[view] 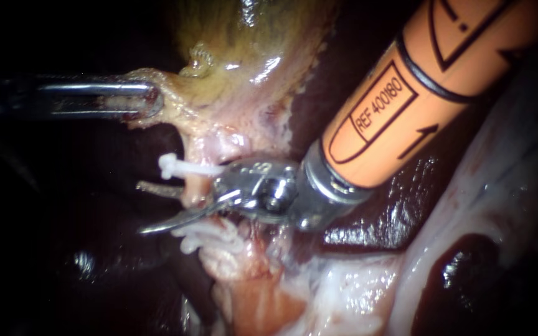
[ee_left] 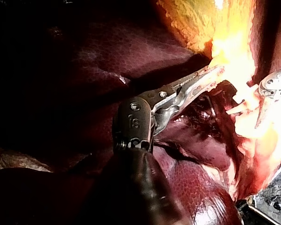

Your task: Go to the cutting position left tube

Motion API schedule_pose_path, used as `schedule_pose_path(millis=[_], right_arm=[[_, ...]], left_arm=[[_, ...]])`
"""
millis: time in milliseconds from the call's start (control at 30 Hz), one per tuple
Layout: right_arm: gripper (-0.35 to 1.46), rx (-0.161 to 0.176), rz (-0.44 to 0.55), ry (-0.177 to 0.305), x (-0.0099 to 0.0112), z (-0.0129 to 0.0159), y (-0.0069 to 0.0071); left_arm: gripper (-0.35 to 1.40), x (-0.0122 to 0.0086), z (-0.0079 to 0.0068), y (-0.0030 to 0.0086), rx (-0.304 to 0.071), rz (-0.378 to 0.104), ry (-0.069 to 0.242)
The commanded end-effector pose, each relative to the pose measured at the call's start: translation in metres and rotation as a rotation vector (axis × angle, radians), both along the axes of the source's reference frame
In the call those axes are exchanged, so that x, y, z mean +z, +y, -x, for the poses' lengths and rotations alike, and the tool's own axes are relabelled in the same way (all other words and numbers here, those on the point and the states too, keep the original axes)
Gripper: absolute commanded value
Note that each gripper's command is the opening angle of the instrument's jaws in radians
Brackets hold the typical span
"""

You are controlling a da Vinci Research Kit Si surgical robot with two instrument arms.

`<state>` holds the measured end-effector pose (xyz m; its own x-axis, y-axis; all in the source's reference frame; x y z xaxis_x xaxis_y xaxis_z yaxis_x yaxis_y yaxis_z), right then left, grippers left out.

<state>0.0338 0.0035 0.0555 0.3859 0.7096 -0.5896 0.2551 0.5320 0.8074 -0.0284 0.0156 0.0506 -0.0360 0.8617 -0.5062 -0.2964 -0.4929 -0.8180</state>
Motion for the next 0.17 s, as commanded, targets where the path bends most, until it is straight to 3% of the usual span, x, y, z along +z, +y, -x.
schedule_pose_path(millis=[33, 167], right_arm=[[1.43, 0.000, 0.000, -0.001, 0.0002, 0.0002, 0.0000], [1.41, 0.002, 0.001, -0.002, 0.0003, 0.0002, 0.0001]], left_arm=[[-0.35, -0.0001, 0.0000, 0.0000, 0.001, 0.000, 0.000], [-0.35, -0.0001, 0.0000, 0.0000, 0.001, 0.000, 0.000]])
